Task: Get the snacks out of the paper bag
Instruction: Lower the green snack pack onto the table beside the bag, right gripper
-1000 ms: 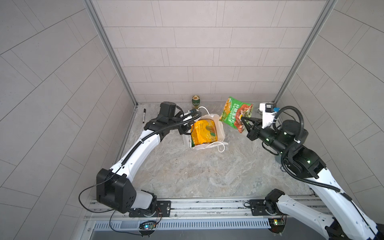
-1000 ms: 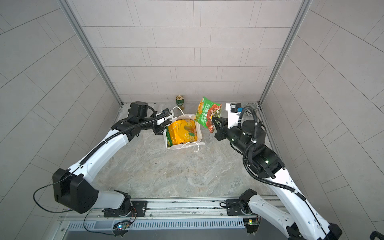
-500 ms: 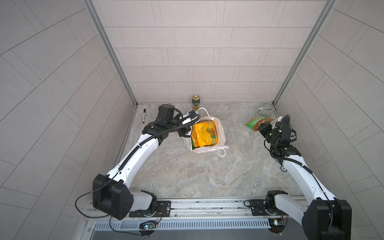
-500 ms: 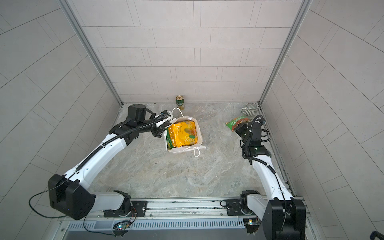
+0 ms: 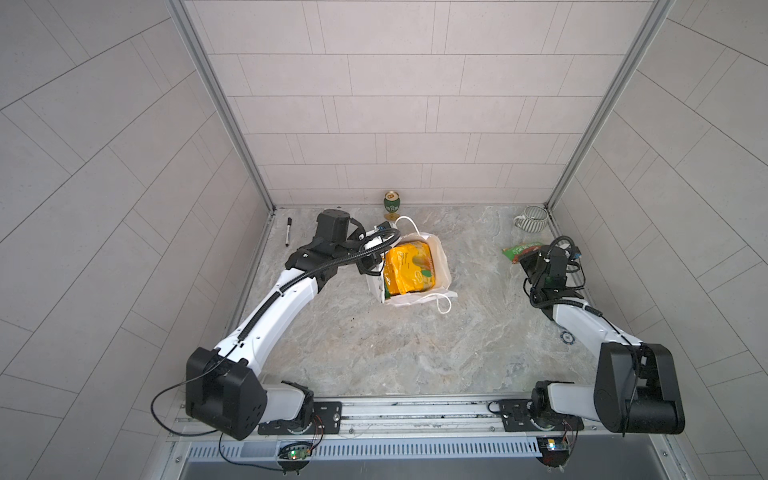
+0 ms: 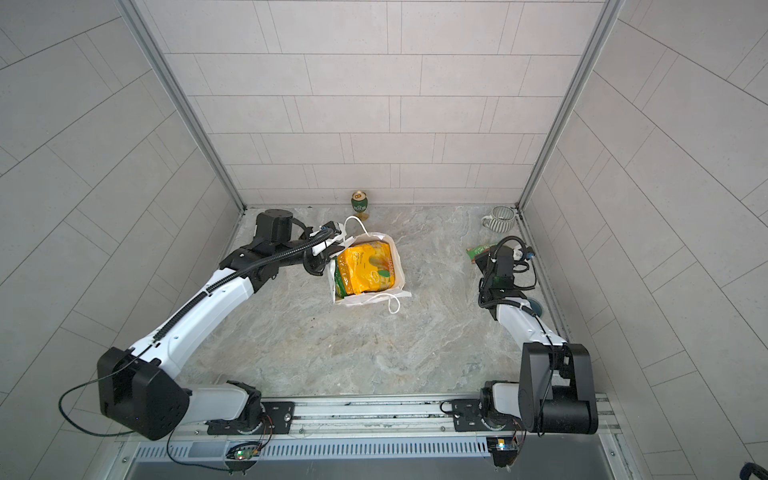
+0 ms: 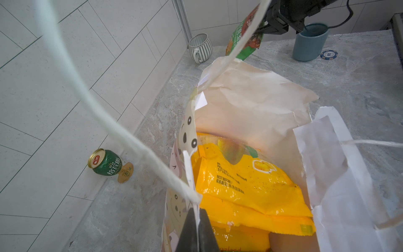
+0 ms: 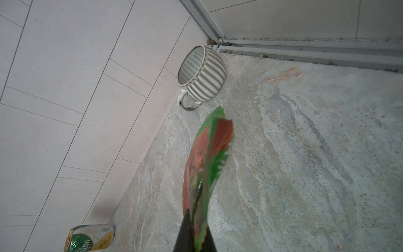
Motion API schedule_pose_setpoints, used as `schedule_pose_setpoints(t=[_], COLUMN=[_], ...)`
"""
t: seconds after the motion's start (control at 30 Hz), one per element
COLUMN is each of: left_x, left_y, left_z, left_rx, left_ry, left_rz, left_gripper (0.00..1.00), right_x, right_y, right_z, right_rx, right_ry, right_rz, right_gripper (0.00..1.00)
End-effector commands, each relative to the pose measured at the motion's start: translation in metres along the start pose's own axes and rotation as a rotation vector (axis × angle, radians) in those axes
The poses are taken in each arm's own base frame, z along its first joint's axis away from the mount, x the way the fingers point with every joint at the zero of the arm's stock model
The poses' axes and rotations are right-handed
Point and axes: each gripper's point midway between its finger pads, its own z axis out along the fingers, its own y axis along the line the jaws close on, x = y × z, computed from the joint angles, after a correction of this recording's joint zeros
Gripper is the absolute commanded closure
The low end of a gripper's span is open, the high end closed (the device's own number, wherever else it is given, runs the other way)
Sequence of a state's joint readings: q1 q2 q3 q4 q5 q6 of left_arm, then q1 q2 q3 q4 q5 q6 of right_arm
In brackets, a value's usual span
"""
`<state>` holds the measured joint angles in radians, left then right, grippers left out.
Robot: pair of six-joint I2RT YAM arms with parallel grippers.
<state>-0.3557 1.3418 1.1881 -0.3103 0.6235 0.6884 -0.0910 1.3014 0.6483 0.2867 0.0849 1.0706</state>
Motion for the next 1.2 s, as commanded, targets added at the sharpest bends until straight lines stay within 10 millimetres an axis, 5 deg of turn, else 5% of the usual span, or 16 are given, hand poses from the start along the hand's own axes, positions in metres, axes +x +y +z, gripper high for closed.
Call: schedule_pose_setpoints(t=[0.0,0.47,0.7,1.17], left_x=[-0.010,-0.009,-0.008,-0.007], left_y=[-0.006,-0.004,-0.002,-0.002], left_z=[-0.002,0.002,0.005,0.003], left_rx=[0.019,0.022,0.021,0.011], left_ry=[-0.047,-0.043,-0.038,-0.030], left_rz=[0.029,0.026,0.023,0.018], left_gripper=[1.00,1.00,1.00,1.00], right_x=[-0.014,0.021,0.024,0.038], right_y=[-0.003,-0.026,-0.027,-0.027], right_z=[0.007,0.060,0.059,0.051], right_rx=[0.012,0.059,0.061,0.081], right_ry=[-0.082,0.001,0.016,0.115], right_rz=[0.059,0.092,0.090,0.054], right_gripper=[1.00,1.00,0.63,0.50])
